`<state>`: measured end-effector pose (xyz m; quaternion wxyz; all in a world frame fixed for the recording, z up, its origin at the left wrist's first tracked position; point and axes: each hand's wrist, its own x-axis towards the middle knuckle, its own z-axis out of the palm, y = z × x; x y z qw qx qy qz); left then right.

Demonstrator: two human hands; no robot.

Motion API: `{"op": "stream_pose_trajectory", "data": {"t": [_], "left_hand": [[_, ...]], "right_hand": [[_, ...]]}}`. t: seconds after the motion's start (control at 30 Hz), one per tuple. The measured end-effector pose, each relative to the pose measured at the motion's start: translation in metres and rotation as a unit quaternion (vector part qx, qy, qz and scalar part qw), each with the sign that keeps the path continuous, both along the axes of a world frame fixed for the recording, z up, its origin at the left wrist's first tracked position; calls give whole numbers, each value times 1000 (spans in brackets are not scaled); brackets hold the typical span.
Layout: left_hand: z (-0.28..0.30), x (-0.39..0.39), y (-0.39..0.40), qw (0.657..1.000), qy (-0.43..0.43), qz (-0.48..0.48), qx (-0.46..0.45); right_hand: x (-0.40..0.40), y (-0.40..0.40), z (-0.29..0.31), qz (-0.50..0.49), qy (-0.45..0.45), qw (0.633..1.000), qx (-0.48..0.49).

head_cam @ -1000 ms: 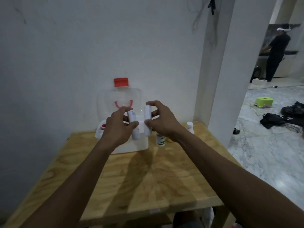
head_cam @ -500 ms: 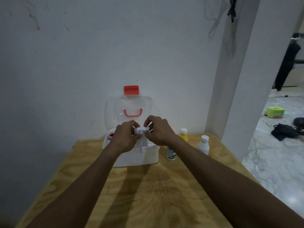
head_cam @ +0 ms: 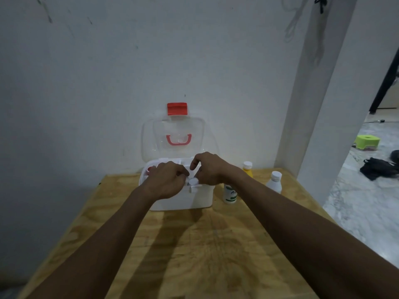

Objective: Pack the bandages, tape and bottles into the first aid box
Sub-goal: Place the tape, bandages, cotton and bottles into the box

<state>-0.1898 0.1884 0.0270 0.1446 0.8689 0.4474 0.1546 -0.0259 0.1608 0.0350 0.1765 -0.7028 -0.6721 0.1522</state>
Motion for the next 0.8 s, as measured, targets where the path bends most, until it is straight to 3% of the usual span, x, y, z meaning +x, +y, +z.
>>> {"op": "stream_pose_trajectory", "data": {"t": [0.8], "left_hand": [[1,1,-8,999,-38,-13,8]], "right_hand": [[2,2,-2,-12,28,999,10]]}}
